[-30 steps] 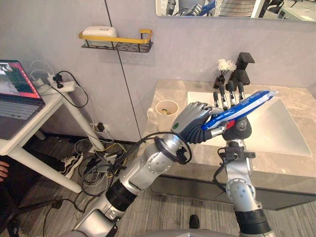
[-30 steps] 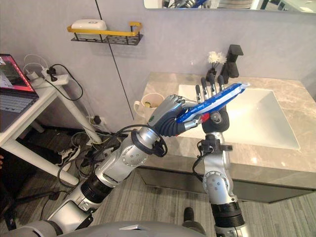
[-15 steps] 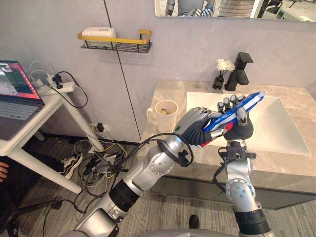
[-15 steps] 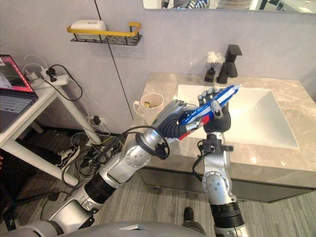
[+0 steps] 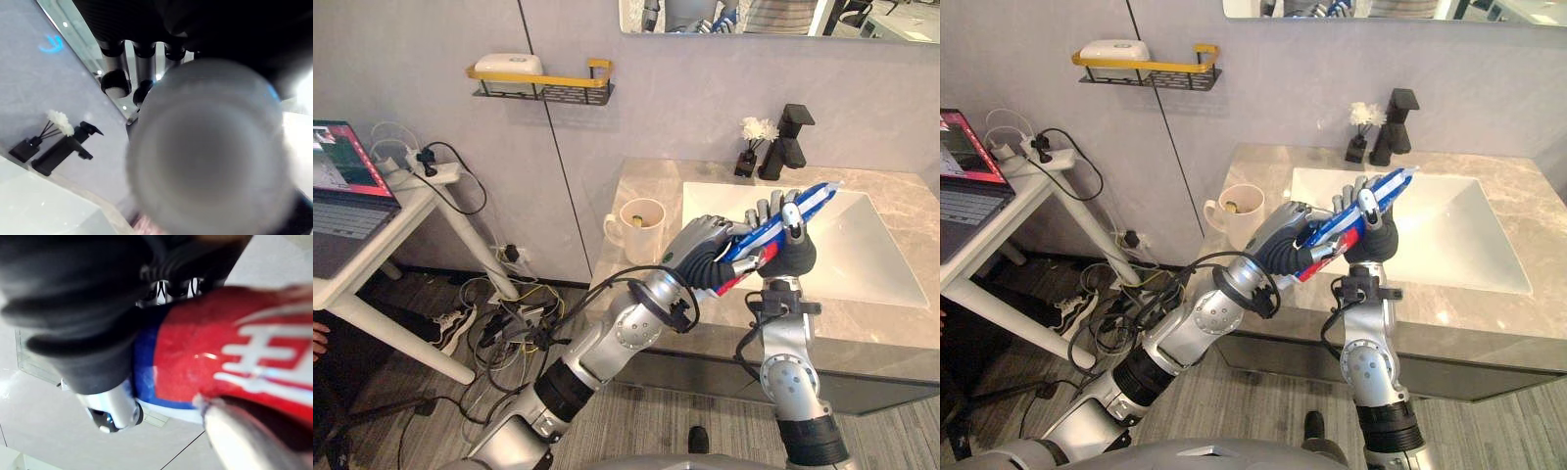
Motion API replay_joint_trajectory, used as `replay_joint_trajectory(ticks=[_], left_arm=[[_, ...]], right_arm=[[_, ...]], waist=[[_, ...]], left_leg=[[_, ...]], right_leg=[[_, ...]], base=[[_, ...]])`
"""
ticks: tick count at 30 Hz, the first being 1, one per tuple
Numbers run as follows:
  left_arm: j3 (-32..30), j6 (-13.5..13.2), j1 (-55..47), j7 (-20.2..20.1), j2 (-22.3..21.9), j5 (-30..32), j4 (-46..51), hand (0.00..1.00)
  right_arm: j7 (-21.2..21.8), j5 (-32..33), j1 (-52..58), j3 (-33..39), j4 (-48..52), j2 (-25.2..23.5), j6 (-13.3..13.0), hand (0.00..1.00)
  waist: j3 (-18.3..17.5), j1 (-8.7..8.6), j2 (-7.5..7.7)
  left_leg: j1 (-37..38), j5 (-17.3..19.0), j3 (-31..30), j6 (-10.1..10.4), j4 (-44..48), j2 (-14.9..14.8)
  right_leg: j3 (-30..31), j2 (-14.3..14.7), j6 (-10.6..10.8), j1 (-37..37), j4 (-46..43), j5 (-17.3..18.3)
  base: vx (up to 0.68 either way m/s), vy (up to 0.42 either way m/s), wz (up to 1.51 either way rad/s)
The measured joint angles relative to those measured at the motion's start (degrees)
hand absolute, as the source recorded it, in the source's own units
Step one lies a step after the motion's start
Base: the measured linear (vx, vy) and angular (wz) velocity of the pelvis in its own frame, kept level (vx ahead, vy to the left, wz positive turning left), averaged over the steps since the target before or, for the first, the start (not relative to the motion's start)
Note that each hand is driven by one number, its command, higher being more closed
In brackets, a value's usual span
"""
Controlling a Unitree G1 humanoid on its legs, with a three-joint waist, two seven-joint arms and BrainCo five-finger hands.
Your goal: Organize washtable
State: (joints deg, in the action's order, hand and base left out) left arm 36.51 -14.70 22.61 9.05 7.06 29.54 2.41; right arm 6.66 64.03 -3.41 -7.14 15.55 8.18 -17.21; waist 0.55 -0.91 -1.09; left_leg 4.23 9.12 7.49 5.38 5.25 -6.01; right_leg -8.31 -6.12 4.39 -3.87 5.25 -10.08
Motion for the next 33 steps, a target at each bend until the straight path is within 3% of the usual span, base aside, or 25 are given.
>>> replay_joint_trajectory(ticks=[12,22,30,33], left_arm=[[-2.6,-0.3,-4.1,1.1,1.4,2.2,6.1,0.0],[-18.5,-2.3,-14.0,5.7,2.6,3.6,21.0,0.0],[-32.9,-2.2,-26.8,8.1,2.0,5.7,27.2,0.0],[-35.5,-1.9,-29.5,7.9,1.1,5.3,27.1,0.0]], right_arm=[[0.1,-0.1,0.0,0.9,2.0,-2.0,0.0,1.0],[-0.5,-3.7,1.9,7.8,-2.4,-2.0,0.1,1.0],[-0.9,-13.3,1.8,9.9,-2.4,-0.6,0.2,1.0],[-2.0,-17.0,0.9,10.5,-2.6,0.3,0.3,1.0]], waist=[[-0.2,0.05,-0.3],[-0.3,0.97,-0.62],[-0.2,2.42,-0.67],[-0.2,3.0,-0.61]], left_leg=[[0.1,0.0,0.0,0.0,0.0,0.0],[0.2,0.0,0.1,0.0,-0.1,0.0],[0.3,0.0,-0.1,0.0,-0.6,-0.1],[0.2,0.0,-0.2,0.0,-0.7,-0.1]], right_leg=[[0.0,0.1,-0.1,0.1,0.0,0.0],[-0.1,0.0,-0.1,0.2,0.0,0.0],[-0.4,-0.1,-0.1,0.5,0.0,0.0],[-0.5,-0.1,-0.1,0.5,0.0,0.0]], base=[[0.0,0.0,0.0],[0.0,0.0,0.0],[0.0,0.001,0.02],[0.0,0.0,0.0]])
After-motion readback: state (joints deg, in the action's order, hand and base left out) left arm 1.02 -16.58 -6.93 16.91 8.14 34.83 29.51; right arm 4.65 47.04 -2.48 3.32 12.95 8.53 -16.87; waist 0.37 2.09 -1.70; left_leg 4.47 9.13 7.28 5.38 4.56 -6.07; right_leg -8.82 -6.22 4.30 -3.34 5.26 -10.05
